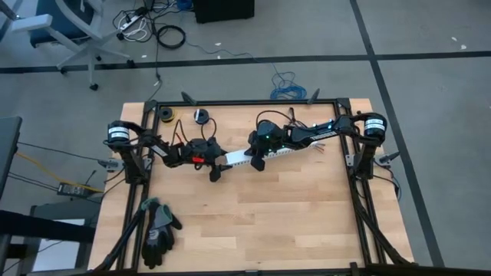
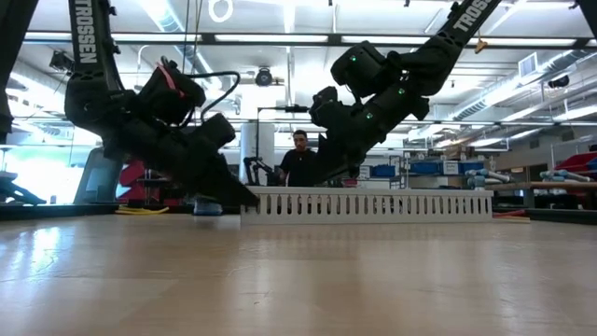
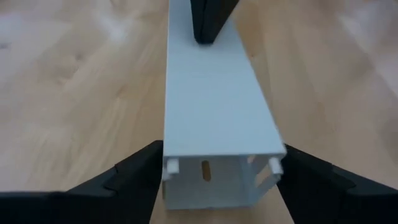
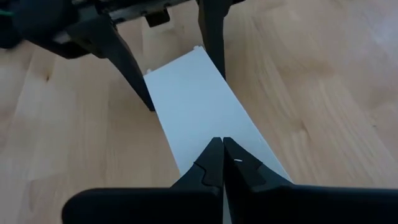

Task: Ziptie cables
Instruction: Close the cable duct

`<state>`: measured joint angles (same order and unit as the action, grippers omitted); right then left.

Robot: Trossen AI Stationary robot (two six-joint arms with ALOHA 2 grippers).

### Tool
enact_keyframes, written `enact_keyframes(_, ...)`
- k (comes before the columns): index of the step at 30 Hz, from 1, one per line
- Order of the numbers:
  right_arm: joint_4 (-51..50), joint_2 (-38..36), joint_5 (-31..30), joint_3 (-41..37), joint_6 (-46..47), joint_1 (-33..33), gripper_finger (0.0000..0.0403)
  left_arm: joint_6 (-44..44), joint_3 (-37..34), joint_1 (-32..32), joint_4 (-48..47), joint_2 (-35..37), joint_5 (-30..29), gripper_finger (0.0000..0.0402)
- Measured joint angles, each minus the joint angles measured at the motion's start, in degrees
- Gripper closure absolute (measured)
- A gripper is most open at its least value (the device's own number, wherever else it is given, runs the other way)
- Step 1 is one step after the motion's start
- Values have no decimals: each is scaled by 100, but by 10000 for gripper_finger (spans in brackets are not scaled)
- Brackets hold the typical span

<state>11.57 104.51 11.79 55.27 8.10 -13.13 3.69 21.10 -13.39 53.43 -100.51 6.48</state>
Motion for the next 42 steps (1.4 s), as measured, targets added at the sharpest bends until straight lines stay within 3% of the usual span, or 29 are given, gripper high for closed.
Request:
enact_keyframes(10,-84,-13,0,7,90,0,403,128,-614,0,91,502,-160,104)
enact_keyframes(26,-83,-13,-9,7,129,-37,403,97,-385,76,252,136,-386,105)
enact_keyframes(35,-71,-20,-11,7,107,-37,403,104,-332,76,257,74,-391,154)
enact_keyframes(42,-495,-542,-301,2,235,53,403,107,-332,76,258,76,-396,168)
